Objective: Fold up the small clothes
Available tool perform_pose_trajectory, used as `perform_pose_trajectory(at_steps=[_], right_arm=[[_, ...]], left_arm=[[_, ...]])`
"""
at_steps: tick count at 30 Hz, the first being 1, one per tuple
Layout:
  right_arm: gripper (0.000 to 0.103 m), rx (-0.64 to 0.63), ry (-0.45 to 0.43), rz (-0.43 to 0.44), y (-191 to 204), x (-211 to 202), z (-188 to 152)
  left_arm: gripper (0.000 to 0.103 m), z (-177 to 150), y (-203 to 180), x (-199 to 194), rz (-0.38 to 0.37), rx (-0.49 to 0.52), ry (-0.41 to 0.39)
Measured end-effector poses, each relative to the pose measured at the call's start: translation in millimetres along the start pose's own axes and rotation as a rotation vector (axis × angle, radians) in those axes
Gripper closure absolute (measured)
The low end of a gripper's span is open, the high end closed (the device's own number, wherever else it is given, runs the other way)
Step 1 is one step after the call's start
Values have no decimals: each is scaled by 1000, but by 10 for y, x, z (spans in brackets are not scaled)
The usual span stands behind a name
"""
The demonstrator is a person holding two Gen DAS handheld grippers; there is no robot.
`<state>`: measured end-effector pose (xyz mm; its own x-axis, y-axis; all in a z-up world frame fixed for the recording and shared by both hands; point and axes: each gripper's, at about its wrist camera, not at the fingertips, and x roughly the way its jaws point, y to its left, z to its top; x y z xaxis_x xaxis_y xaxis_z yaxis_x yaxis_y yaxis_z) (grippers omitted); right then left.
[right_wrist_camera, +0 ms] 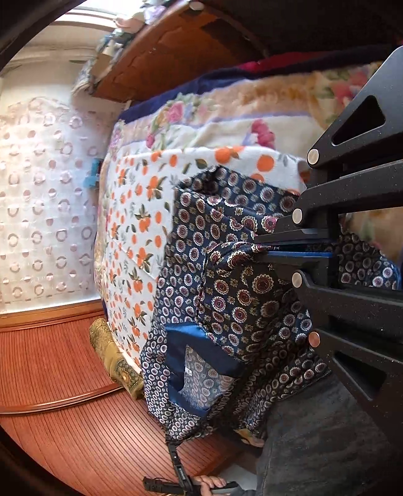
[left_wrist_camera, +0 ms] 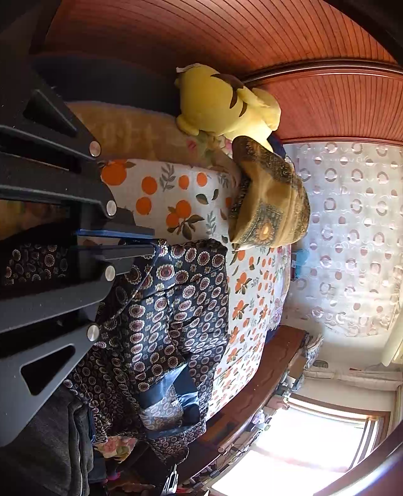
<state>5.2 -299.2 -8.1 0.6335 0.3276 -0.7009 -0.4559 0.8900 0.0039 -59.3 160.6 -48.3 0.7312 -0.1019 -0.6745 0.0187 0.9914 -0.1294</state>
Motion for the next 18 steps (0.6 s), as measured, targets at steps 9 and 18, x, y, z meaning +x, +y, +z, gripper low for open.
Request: perform_pose_trajectory(at_steps=[9,18], right_arm=[[80,20,-79,-17,-26,-47,170],[57,2,-105,-40,-16,198,328]], left_arm=[[55,113,-116,39,-20,28,-21],[25,407,-235,453,-83,44,-1]])
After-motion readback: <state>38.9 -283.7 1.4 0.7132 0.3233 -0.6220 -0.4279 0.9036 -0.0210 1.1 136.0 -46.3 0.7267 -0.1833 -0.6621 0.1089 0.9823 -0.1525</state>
